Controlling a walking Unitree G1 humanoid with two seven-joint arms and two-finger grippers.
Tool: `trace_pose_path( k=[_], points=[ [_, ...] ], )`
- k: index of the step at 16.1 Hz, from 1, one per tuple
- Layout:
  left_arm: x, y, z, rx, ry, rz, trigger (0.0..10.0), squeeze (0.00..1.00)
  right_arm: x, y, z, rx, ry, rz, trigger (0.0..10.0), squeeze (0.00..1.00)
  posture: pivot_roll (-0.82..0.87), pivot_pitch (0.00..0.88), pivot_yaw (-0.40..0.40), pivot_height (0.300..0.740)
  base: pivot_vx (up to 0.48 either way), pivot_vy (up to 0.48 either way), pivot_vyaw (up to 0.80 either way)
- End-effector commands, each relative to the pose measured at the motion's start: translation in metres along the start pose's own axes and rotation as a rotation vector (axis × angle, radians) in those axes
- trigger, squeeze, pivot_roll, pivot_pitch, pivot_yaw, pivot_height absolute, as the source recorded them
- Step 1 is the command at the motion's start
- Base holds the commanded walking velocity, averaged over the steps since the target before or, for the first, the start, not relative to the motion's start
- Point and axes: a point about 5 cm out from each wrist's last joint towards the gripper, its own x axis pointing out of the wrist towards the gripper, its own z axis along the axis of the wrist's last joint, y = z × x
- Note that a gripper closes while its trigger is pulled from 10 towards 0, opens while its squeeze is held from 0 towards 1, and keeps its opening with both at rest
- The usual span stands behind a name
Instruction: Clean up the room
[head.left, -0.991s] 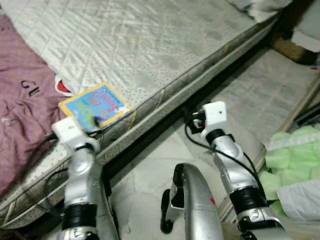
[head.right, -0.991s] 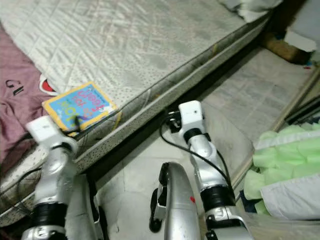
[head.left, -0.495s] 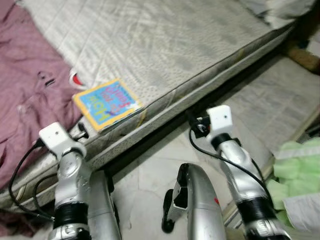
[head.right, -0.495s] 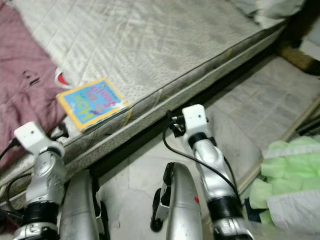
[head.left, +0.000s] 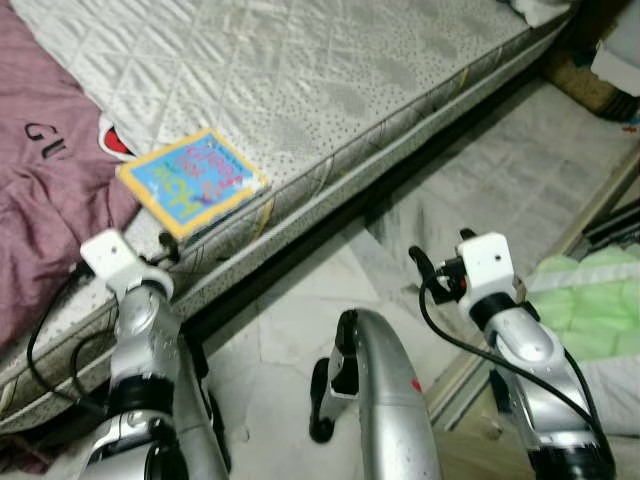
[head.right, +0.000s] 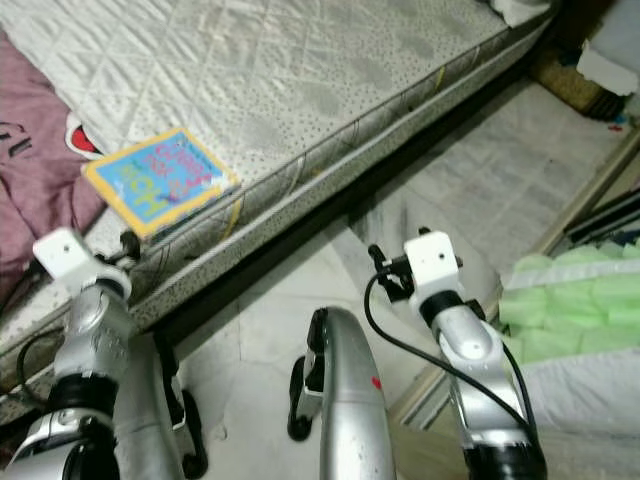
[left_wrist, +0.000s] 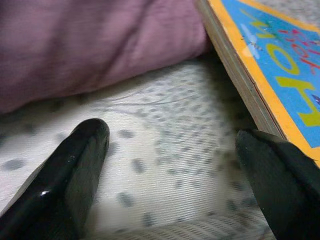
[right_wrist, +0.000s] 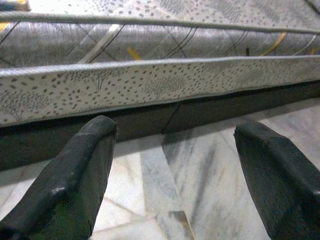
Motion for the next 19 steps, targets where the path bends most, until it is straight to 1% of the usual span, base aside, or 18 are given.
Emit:
trace_pose_path(
  k=[1,3,5,6,7,9,10,11,12,13,14,15,16,19],
  points=[
    [-0.005,-0.003,-0.008,0.004,0.017,-0.005,10.0,0.0,-0.004,0.001,-0.003,-0.001,0.023,0.01,10.0,0.0,-0.14,0.358,-0.142,0.568,0.0,0.0,0.0],
    [-0.007,-0.001,-0.014,0.006,0.026,0.0,10.0,0.0,-0.001,0.004,-0.002,0.003,0.022,0.016,10.0,0.0,-0.14,0.354,-0.137,0.568,0.0,0.0,0.0],
    [-0.017,0.01,-0.022,-0.013,0.038,0.069,10.0,0.0,0.0,0.006,-0.001,0.006,0.018,0.02,10.0,0.0,-0.13,0.343,-0.127,0.568,0.0,0.0,0.0],
    [-0.027,0.016,-0.025,-0.007,0.019,0.099,10.0,0.0,0.0,0.006,-0.001,0.009,0.02,0.019,10.0,0.0,-0.12,0.339,-0.123,0.568,0.0,0.0,0.0],
    [-0.032,0.019,-0.025,-0.003,-0.003,0.112,10.0,0.0,0.001,0.007,-0.001,0.012,0.022,0.018,10.0,0.0,-0.11,0.335,-0.118,0.568,0.0,0.0,0.0],
    [-0.046,0.022,-0.018,-0.001,-0.085,0.125,10.0,0.0,0.003,0.009,-0.001,0.018,0.02,0.014,10.0,0.0,-0.1,0.332,-0.113,0.568,0.0,0.0,0.0],
    [-0.048,0.014,-0.006,-0.006,-0.173,0.049,10.0,0.0,0.004,0.011,-0.001,0.021,0.018,0.013,10.0,0.0,-0.1,0.329,-0.111,0.568,0.0,0.0,0.0],
    [-0.04,0.006,-0.002,-0.011,-0.176,-0.013,10.0,0.0,0.007,0.012,0.0,0.024,0.014,0.013,10.0,0.0,-0.09,0.324,-0.11,0.568,0.0,0.0,0.0],
    [-0.034,0.001,0.0,-0.034,-0.167,-0.046,10.0,0.0,0.009,0.013,0.001,0.026,0.008,0.012,10.0,0.0,-0.09,0.322,-0.108,0.568,0.0,0.0,0.0],
    [-0.024,-0.006,0.001,-0.06,-0.146,-0.08,10.0,0.0,0.011,0.014,0.003,0.025,-0.002,0.01,10.0,0.0,-0.1,0.319,-0.105,0.568,0.0,0.0,0.0],
    [-0.014,-0.017,0.008,-0.091,-0.14,-0.122,10.0,0.0,0.013,0.012,0.005,0.026,-0.01,0.001,10.0,0.0,-0.11,0.317,-0.103,0.568,0.0,0.0,0.0],
    [-0.011,-0.024,0.01,-0.089,-0.139,-0.148,10.0,0.0,0.013,0.012,0.005,0.025,-0.011,-0.001,10.0,0.0,-0.11,0.316,-0.1,0.568,0.0,0.0,0.0],
    [-0.005,-0.031,0.011,-0.108,-0.121,-0.159,10.0,0.0,0.013,0.012,0.006,0.024,-0.013,-0.004,10.0,0.0,-0.12,0.316,-0.096,0.568,0.0,0.0,0.0],
    [-0.002,-0.037,0.003,-0.175,-0.051,-0.159,10.0,0.0,0.01,0.01,0.008,0.019,-0.018,-0.009,10.0,0.0,-0.14,0.32,-0.095,0.568,0.0,0.0,0.0]
  ],
)
